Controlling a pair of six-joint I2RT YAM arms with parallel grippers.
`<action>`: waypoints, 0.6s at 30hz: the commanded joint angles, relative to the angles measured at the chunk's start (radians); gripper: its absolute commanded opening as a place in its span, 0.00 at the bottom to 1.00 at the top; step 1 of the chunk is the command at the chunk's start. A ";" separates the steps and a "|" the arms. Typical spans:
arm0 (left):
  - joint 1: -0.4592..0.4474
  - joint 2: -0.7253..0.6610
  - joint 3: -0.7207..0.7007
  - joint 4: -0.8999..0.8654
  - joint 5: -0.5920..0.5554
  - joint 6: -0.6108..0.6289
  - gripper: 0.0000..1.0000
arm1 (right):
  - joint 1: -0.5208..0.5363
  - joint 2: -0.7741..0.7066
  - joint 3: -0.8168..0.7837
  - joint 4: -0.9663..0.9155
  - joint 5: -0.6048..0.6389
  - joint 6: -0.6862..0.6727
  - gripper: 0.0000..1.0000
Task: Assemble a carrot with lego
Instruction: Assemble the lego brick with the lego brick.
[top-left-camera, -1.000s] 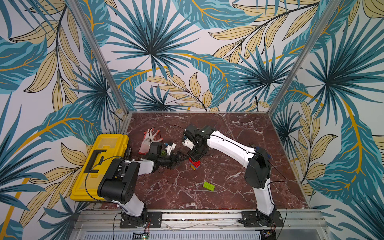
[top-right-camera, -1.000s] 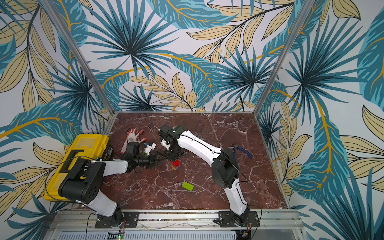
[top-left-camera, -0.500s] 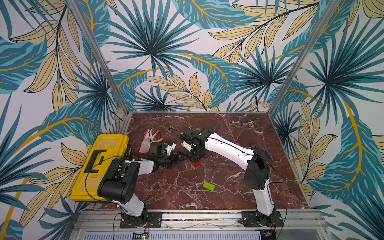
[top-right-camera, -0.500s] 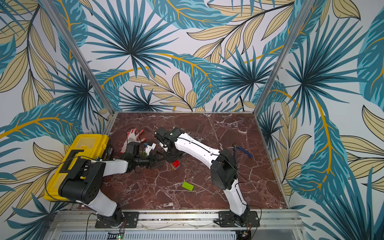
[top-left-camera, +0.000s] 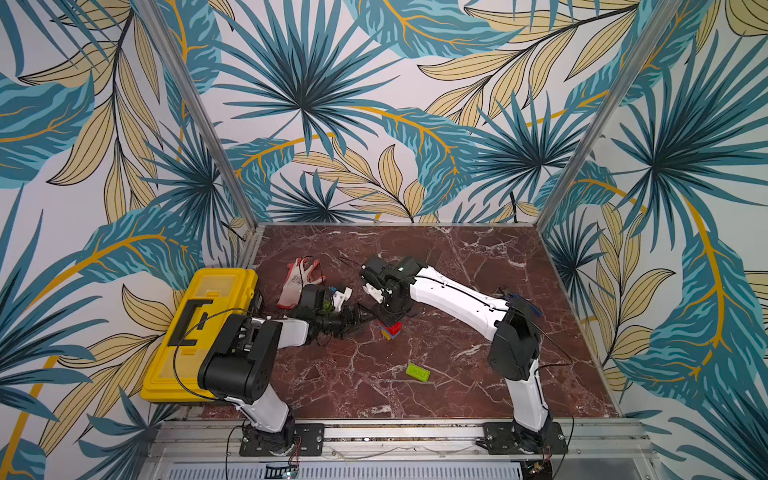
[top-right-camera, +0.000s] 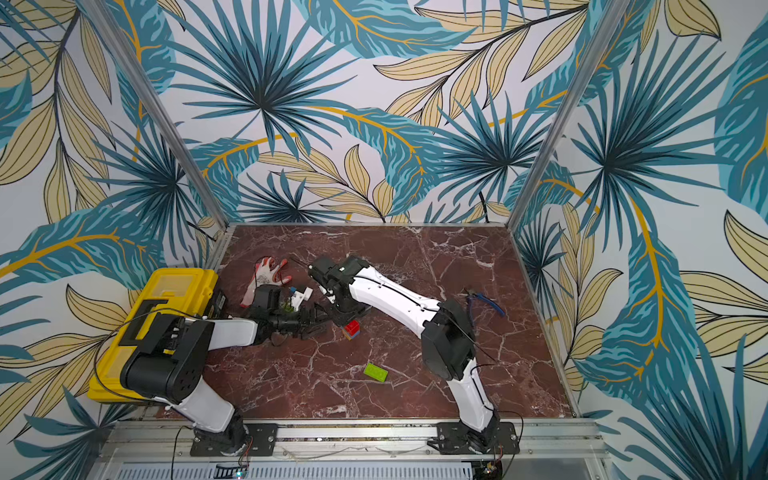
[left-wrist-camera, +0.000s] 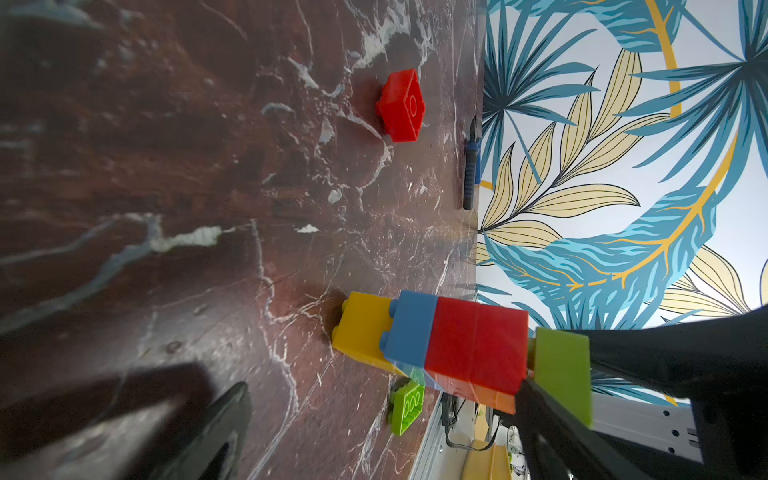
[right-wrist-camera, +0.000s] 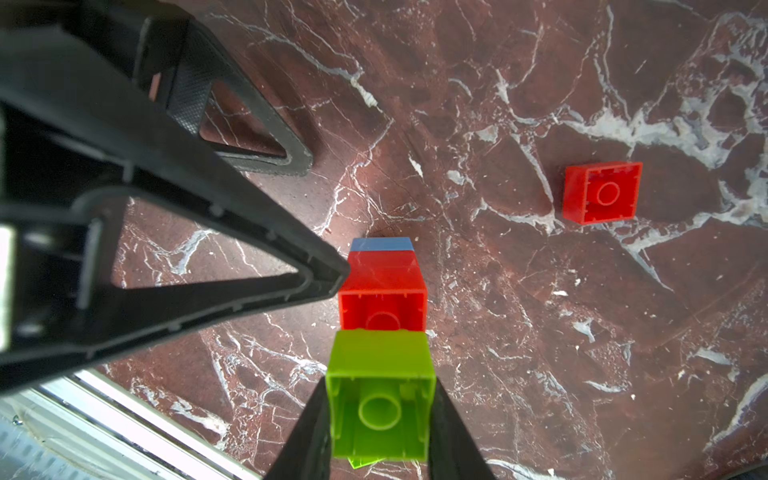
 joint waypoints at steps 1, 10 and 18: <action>-0.005 0.003 0.025 0.015 0.017 0.009 0.99 | 0.004 0.042 -0.053 -0.064 0.022 0.006 0.24; -0.016 -0.028 0.025 0.015 0.022 0.022 0.99 | 0.003 0.040 -0.062 -0.059 0.019 0.001 0.24; -0.047 -0.004 0.052 0.017 0.020 0.021 0.99 | 0.001 0.037 -0.079 -0.043 0.006 0.001 0.24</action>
